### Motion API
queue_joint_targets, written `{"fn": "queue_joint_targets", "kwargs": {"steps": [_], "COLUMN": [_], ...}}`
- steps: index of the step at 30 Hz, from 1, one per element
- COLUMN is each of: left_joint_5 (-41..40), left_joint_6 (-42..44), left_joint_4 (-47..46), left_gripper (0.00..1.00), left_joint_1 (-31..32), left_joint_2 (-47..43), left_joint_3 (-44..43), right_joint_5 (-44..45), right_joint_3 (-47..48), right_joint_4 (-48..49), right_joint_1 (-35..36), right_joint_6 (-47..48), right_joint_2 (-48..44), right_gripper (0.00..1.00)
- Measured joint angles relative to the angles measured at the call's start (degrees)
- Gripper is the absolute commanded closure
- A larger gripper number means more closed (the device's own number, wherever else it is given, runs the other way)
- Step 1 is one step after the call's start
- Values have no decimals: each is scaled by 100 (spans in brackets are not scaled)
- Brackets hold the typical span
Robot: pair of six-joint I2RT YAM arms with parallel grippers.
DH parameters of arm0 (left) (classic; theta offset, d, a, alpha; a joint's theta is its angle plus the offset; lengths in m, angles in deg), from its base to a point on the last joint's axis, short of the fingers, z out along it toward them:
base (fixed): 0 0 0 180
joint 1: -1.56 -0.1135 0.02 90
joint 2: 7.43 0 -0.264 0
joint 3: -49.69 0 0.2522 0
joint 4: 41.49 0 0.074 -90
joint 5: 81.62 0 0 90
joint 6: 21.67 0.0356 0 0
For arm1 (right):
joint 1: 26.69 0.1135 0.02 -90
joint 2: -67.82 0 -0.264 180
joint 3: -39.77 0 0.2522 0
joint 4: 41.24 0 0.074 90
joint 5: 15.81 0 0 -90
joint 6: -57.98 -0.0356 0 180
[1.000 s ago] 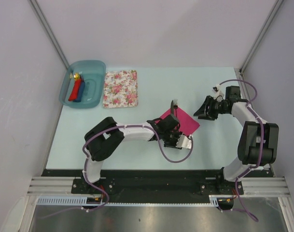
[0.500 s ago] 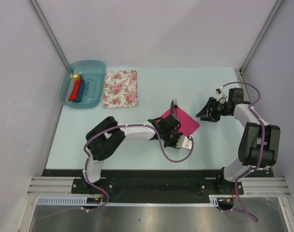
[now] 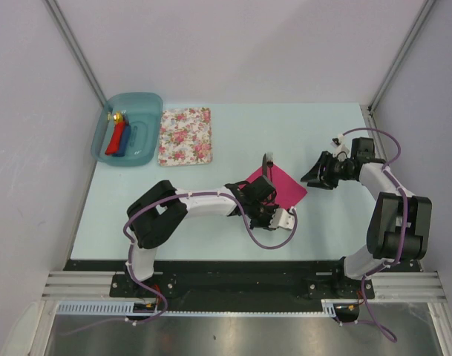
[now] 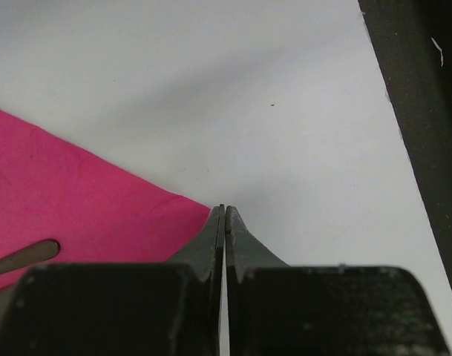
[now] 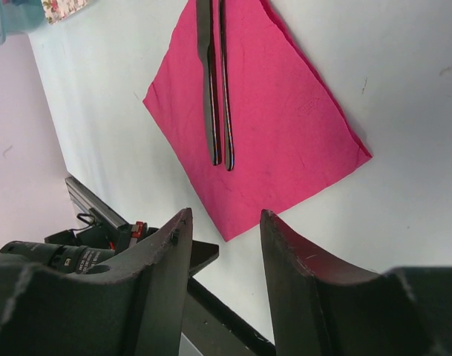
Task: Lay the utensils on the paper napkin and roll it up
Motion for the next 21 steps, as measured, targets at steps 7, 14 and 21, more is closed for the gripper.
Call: {"fn": "queue_joint_targets", "kwargs": {"steps": [7,14,21], "left_joint_5": [-81,-275,-422], "left_joint_6": [-212,-304,-332], "left_joint_4": [-79,-240,-275], "left_gripper": [65,60,62], "left_joint_1": [0,2,0], "left_joint_2": [-4,4,177], "left_joint_3": [0,-2,-96], "right_joint_5": [0,4,7], "right_joint_3": [-68,-129,-140], "right_joint_4": [26,59,59], "right_joint_1": [0,0,0], "right_joint_6": [-20,-22,-22], "right_joint_2": [-66,-144,-166], "right_gripper": [54,53,54]}}
